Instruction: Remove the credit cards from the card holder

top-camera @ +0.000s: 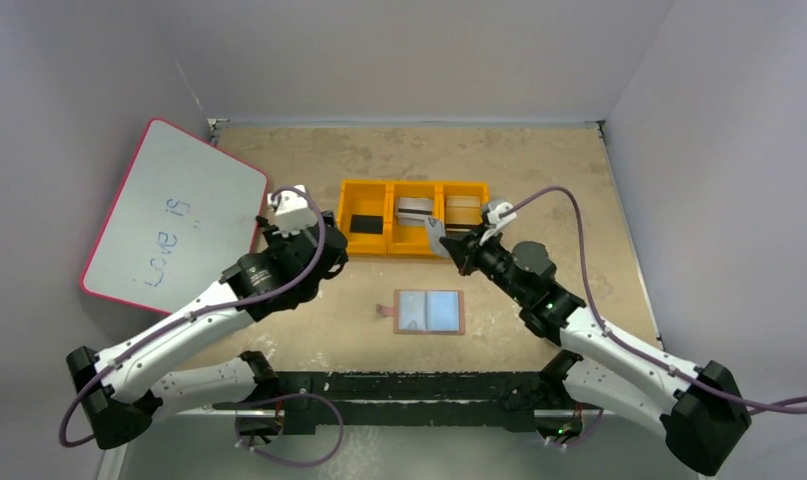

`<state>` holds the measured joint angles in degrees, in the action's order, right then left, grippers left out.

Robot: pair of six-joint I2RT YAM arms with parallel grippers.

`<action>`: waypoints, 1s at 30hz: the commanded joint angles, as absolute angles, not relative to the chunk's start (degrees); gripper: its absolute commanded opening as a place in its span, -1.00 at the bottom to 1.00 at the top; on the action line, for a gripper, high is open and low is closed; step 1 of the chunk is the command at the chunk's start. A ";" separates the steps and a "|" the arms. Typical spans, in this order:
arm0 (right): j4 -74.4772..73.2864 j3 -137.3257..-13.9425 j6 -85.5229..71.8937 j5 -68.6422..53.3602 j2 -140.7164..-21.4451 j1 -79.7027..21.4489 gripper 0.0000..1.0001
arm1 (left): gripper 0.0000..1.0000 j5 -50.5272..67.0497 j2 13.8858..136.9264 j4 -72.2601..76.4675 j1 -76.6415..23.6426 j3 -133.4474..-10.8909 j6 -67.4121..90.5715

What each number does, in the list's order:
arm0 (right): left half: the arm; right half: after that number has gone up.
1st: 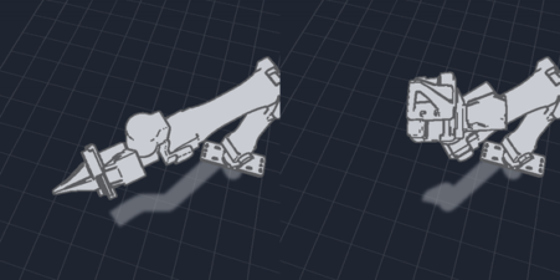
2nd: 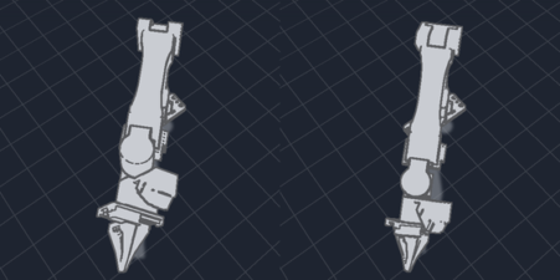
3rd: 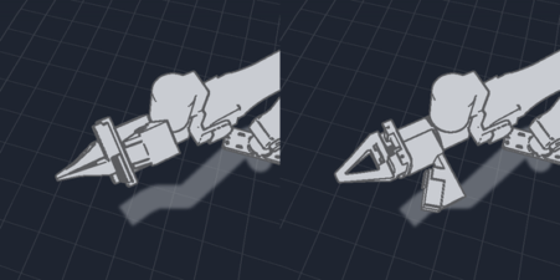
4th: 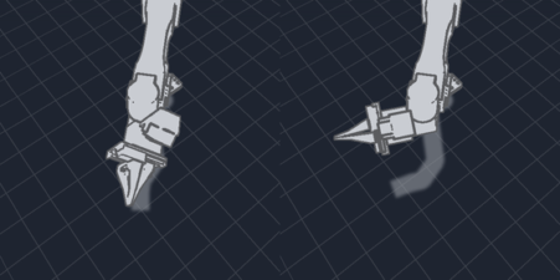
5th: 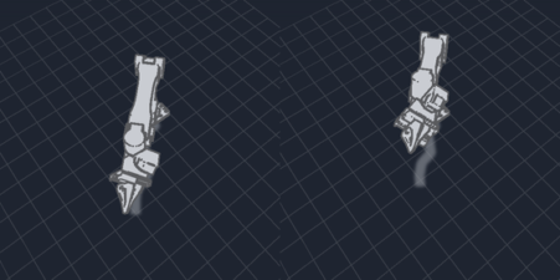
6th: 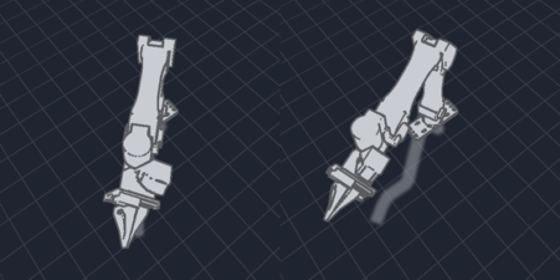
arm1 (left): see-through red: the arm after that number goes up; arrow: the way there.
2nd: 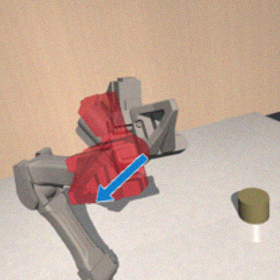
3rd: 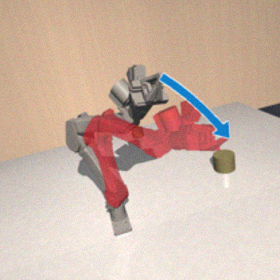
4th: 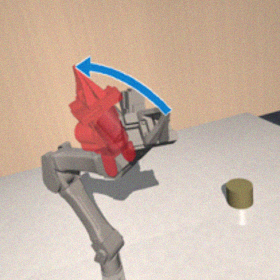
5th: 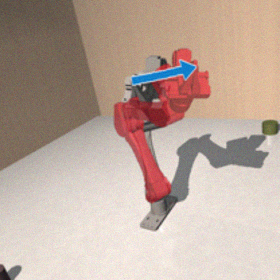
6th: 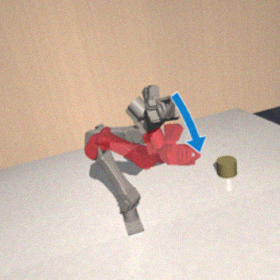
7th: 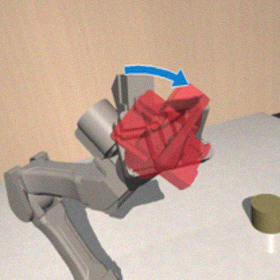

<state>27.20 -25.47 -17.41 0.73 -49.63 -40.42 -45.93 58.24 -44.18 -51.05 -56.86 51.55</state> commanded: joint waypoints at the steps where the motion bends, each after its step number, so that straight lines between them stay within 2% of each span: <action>1: 26.60 -34.28 -2.53 1.75 -55.92 -40.58 -1.00 | 0.46 -57.78 53.49 -54.20 -50.89 -59.83 50.57; 6: 21.46 -43.71 11.30 4.03 -67.58 -40.95 -1.00 | 0.46 -62.17 47.68 -53.51 -50.83 -57.05 49.52; 13: 12.82 -55.60 21.32 7.90 -82.08 -41.05 -1.00 | 0.47 -61.77 45.95 -51.50 -50.85 -52.25 49.30; 30: 10.98 -67.69 41.02 10.89 -99.97 -41.04 -1.00 | 0.47 -64.50 48.03 -53.88 -50.89 -53.71 49.86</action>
<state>10.28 -64.25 34.85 9.23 -98.59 -40.82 -62.00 49.04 -53.52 -51.03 -52.53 49.93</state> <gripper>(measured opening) 0.005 0.731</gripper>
